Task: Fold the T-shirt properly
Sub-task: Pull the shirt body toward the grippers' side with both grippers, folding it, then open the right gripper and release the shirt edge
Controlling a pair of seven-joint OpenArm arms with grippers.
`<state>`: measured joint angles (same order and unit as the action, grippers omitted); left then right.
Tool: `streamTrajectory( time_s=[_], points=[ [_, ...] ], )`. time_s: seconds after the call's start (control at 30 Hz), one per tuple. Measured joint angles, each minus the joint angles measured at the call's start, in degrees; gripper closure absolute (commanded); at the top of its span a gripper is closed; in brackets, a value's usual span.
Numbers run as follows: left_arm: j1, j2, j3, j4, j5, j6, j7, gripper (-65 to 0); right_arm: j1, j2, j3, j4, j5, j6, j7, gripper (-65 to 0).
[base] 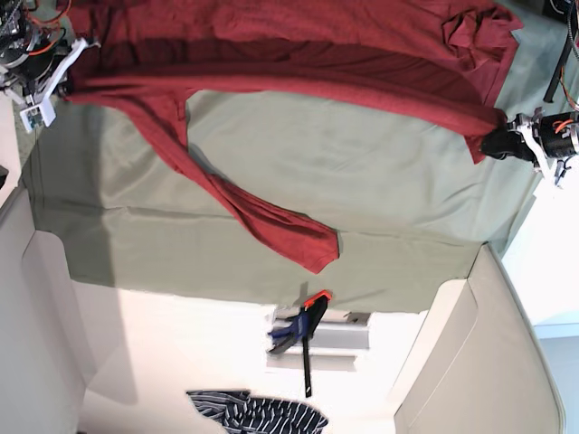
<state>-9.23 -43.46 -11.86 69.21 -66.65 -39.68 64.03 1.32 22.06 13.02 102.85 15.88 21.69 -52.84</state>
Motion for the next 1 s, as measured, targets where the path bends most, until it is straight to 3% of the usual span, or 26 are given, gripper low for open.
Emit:
streamTrajectory(
  time_s=[0.43, 0.57, 0.7, 1.0],
  points=[
    [0.0, 0.2, 0.0, 0.0, 3.2, 0.0, -5.7, 0.0, 10.3, 0.0, 0.0, -4.4, 0.4, 0.2, 4.7, 0.0],
    [0.0, 0.2, 0.0, 0.0, 3.1, 0.0, -5.8, 0.0, 13.2, 0.0, 0.0, -6.8, 1.3, 0.2, 3.7, 0.0],
    [0.2, 0.1, 0.0, 0.0, 3.0, 0.0, -5.3, 0.0, 12.0, 0.0, 0.0, -6.8, 4.3, 1.1, -0.4, 0.0],
    [4.7, 0.5, 0.0, 0.0, 1.2, 0.0, -3.8, 0.0, 5.3, 0.0, 0.0, -6.9, 5.3, 2.1, -0.7, 0.0]
  ],
)
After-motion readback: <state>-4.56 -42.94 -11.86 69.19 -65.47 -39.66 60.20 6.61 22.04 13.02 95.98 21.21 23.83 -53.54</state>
